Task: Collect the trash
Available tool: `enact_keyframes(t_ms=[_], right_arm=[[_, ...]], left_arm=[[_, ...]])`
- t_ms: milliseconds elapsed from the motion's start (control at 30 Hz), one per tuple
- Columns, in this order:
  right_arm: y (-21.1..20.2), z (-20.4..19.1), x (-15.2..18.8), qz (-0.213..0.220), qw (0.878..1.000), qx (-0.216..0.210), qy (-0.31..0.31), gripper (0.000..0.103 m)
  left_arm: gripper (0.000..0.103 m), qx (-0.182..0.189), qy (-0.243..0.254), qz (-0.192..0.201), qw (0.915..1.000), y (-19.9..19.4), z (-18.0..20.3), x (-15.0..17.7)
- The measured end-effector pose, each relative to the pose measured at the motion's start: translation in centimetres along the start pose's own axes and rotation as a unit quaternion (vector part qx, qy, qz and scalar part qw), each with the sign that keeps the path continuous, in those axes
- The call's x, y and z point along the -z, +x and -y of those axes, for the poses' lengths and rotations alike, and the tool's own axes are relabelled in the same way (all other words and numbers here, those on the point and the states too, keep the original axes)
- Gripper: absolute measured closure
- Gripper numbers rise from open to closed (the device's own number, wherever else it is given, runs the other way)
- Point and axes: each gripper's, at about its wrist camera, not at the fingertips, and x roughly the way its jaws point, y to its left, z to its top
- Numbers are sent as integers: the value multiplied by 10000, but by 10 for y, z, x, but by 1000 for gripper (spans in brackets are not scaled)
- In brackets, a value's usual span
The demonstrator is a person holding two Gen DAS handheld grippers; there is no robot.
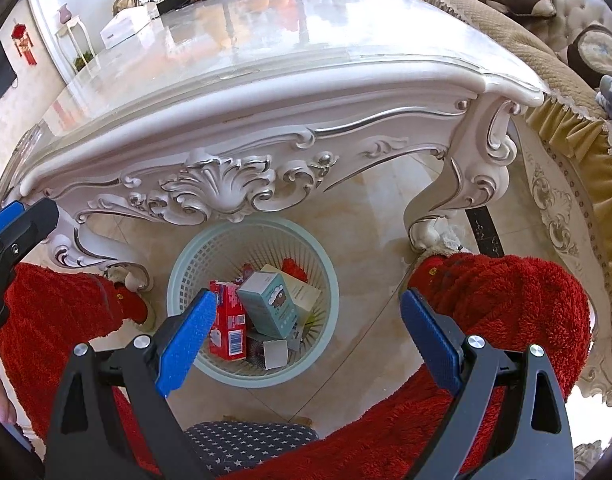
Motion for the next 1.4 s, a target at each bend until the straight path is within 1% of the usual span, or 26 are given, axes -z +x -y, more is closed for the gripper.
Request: enact_keyframes(t_ms=[533,967,1400], right_arm=[[0,-4,2,8,10000,40,-28,14],[-1,-1,0,11,10000,45,-31,14],[1,0,1,-17,10000,17,-16,14]], left_arm=[[28,55,-56,-68,9999,4,0,3],[28,45,-57,-39,10000,4,1,2],[28,-46,26,-105,9999,6,5,1]])
